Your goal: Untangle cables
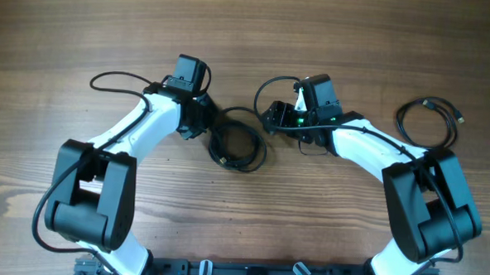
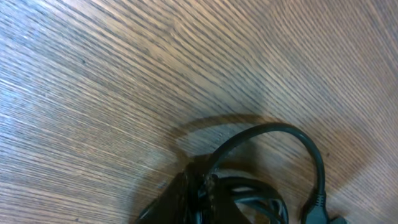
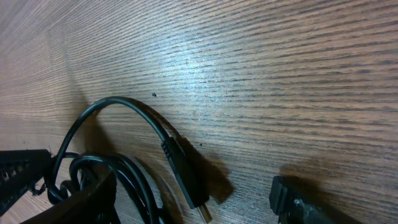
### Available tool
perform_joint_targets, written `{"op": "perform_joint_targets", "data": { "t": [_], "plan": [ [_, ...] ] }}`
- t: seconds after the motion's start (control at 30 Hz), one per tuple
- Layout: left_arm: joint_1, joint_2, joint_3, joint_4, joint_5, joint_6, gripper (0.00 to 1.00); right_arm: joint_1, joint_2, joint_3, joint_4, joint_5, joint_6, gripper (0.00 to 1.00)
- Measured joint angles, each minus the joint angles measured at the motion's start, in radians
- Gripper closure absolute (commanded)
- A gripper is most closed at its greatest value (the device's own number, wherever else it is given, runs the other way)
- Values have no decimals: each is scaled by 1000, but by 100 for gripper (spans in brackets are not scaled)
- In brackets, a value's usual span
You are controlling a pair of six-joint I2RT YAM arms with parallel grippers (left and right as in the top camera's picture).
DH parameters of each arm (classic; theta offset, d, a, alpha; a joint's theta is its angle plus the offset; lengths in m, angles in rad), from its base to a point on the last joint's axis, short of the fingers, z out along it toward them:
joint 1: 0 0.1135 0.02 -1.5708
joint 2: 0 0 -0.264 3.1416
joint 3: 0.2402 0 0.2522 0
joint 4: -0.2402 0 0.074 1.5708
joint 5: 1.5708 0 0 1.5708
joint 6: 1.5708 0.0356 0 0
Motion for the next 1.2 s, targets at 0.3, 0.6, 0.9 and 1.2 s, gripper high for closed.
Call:
{"op": "perform_joint_targets", "data": {
  "t": [0.3, 0.6, 0.9, 1.2],
  "plan": [
    [-74, 7, 0, 16, -31, -13, 96, 0, 0, 0, 0, 0, 0, 17],
    [-74, 7, 0, -9, 4, -9, 96, 0, 0, 0, 0, 0, 0, 12],
    [-50, -48, 2, -81, 118, 40, 96, -13, 5, -10, 143, -345, -319, 28],
    [23, -49, 2, -86, 377, 110, 96, -12, 5, -10, 256, -793, -364, 55]
  ]
}}
